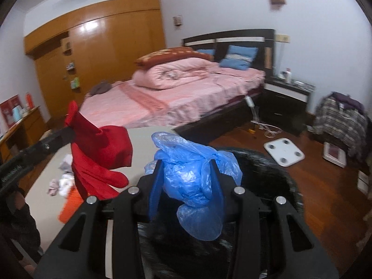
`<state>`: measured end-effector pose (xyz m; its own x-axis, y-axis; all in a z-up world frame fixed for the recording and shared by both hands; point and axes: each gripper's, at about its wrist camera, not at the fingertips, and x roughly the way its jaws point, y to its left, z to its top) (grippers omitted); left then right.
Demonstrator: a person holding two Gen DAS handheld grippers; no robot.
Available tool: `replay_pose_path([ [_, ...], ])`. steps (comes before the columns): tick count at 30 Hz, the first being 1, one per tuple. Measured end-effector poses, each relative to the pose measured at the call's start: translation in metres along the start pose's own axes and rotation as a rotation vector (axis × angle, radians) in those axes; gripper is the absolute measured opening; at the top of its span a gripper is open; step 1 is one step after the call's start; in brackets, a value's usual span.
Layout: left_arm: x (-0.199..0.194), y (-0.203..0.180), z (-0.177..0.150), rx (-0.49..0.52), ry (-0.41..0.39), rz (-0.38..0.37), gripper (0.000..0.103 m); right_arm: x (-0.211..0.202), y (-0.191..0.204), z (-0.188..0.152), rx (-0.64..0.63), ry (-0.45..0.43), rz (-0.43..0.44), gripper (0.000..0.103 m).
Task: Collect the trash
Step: 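Carry the red gloves and blue bag over the bin and release both, then grasp the white tissue with the left tool while the right tool grasps the orange mesh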
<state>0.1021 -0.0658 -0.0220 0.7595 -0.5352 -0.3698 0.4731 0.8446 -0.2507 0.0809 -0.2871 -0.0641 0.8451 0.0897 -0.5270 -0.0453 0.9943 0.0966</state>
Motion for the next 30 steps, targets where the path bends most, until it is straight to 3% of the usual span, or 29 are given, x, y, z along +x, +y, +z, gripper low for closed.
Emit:
replay_pose_path([
  [5,0.035,-0.028,-0.005,0.019,0.041,-0.079,0.004,-0.004,-0.038,-0.013,0.041,0.008,-0.083,0.038],
  [8,0.053,-0.039,-0.008,0.030,0.075,-0.118,0.006,-0.005,-0.053,-0.020,0.058,0.010,-0.124,0.044],
  [10,0.059,-0.039,-0.011,0.037,0.092,-0.115,0.016,-0.004,-0.060,-0.025,0.067,0.018,-0.154,0.056],
  [11,0.061,-0.038,-0.013,0.038,0.104,-0.112,0.035,-0.003,-0.061,-0.026,0.070,0.019,-0.162,0.064],
  [12,0.060,-0.035,-0.015,0.037,0.105,-0.099,0.046,-0.001,-0.063,-0.028,0.071,0.017,-0.172,0.072],
  [13,0.059,-0.031,-0.017,0.037,0.103,-0.084,0.047,-0.001,-0.062,-0.029,0.070,0.016,-0.180,0.075],
  [16,0.048,-0.012,-0.024,0.039,0.104,-0.011,0.054,0.002,-0.056,-0.029,0.059,0.004,-0.185,0.089],
  [20,0.029,0.019,-0.031,0.034,0.096,0.106,0.066,0.005,-0.038,-0.024,0.043,-0.004,-0.152,0.097],
  [30,-0.047,0.118,-0.062,0.001,0.091,0.468,0.071,0.039,0.056,-0.023,0.002,0.023,0.051,0.097],
])
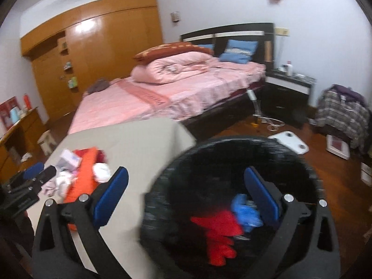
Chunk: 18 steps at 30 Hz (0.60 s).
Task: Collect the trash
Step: 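Grasp the white tissue with the left tool while the right tool grasps the orange mesh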
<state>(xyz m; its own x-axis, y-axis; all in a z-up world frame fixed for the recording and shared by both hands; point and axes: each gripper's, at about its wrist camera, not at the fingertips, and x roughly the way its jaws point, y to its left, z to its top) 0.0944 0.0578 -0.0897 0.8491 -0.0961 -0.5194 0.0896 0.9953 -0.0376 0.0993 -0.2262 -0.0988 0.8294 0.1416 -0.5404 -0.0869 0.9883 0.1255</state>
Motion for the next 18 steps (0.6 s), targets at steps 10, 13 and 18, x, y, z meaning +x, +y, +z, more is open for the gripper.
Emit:
replay_pose_path([
  [10,0.006,0.065,-0.028,-0.085,0.055,0.117,0.068,0.046,0.091,-0.002,-0.092,0.037,0.146,0.097],
  [13,0.015,0.070,-0.032,-0.085,0.074,0.106,0.064,0.057,0.103,-0.003,-0.113,0.049,0.150,0.097],
  [18,0.036,0.068,-0.038,-0.090,0.108,0.081,0.059,0.068,0.109,-0.006,-0.131,0.075,0.145,0.097],
])
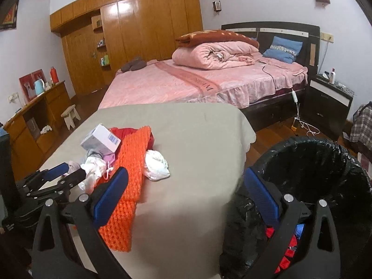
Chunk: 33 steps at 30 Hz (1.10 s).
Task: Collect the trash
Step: 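Grasp the white tissue with the left tool while the right tool grasps the orange mesh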
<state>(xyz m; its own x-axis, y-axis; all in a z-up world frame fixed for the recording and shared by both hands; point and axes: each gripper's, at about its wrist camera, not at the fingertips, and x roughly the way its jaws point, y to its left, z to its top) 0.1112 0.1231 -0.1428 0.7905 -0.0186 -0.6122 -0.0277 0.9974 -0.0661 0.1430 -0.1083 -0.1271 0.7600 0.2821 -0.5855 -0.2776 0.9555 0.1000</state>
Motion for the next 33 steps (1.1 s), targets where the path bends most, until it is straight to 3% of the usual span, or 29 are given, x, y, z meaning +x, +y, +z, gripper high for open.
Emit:
replay_pose_path([
  [7,0.028,-0.005,-0.003,-0.002,0.067,-0.018,0.058,0.010,-0.003,-0.002,0.000,0.025,-0.003,0.097],
  [9,0.030,-0.005,-0.003,-0.002,0.086,-0.037,0.039,0.013,-0.002,-0.003,-0.006,0.029,-0.001,0.097],
  [11,0.030,-0.004,-0.002,-0.009,0.087,-0.057,0.029,0.017,0.000,-0.004,-0.008,0.035,0.009,0.097],
  [13,0.027,-0.001,-0.002,-0.020,0.080,-0.069,0.025,0.020,0.004,-0.005,-0.013,0.039,0.017,0.096],
  [23,-0.014,0.014,0.005,-0.037,-0.031,-0.032,0.023,0.042,0.032,-0.008,-0.020,0.089,0.078,0.074],
  [31,-0.023,0.022,0.002,-0.047,-0.050,0.020,0.023,0.071,0.052,-0.018,-0.050,0.171,0.105,0.056],
  [33,-0.022,0.024,0.001,-0.050,-0.051,0.032,0.023,0.076,0.054,-0.022,-0.050,0.190,0.116,0.041],
])
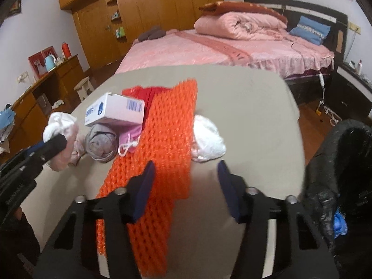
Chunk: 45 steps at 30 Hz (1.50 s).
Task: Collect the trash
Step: 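Grasp the white tissue with the left tool while the right tool grasps the orange mesh, then lift the tissue and orange mesh over the bin and release both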
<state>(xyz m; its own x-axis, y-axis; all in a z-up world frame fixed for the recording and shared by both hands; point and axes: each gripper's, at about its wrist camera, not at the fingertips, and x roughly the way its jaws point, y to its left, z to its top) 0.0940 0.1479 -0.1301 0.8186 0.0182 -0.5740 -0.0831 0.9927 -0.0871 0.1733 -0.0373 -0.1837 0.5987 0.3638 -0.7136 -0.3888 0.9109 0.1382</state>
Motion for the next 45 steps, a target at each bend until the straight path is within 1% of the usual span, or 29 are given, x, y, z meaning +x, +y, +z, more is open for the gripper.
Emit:
replay_pose_path([
  [1,0.000,0.001,0.000,0.001,0.001,0.002,0.023,0.003,0.000,-0.001,-0.001,0.014,0.013,0.036],
  [3,0.000,0.000,-0.001,0.004,0.003,0.005,0.023,0.004,0.001,-0.002,-0.004,0.022,0.040,0.018],
  [5,-0.001,0.000,-0.001,0.002,0.003,-0.002,0.023,0.001,0.004,-0.001,-0.014,0.018,0.052,0.013],
  [11,-0.009,-0.006,0.002,-0.008,-0.007,-0.019,0.023,-0.022,0.008,0.001,-0.037,-0.026,0.072,0.011],
  [15,-0.015,-0.013,0.007,-0.013,-0.022,-0.037,0.023,-0.042,0.005,0.003,-0.028,-0.059,0.080,0.011],
  [20,-0.022,-0.029,0.012,-0.001,-0.046,-0.067,0.023,-0.065,-0.006,0.007,-0.017,-0.104,0.071,0.011],
  [25,-0.025,-0.047,0.017,0.012,-0.054,-0.102,0.023,-0.088,-0.022,0.008,0.005,-0.144,0.044,0.011],
  [32,-0.027,-0.087,0.025,0.047,-0.064,-0.181,0.023,-0.118,-0.053,0.000,0.050,-0.183,-0.025,0.011],
  [39,-0.022,-0.136,0.030,0.094,-0.061,-0.275,0.023,-0.145,-0.095,-0.014,0.102,-0.209,-0.125,0.011],
  [45,-0.017,-0.179,0.031,0.139,-0.052,-0.358,0.023,-0.161,-0.133,-0.032,0.154,-0.214,-0.206,0.011],
])
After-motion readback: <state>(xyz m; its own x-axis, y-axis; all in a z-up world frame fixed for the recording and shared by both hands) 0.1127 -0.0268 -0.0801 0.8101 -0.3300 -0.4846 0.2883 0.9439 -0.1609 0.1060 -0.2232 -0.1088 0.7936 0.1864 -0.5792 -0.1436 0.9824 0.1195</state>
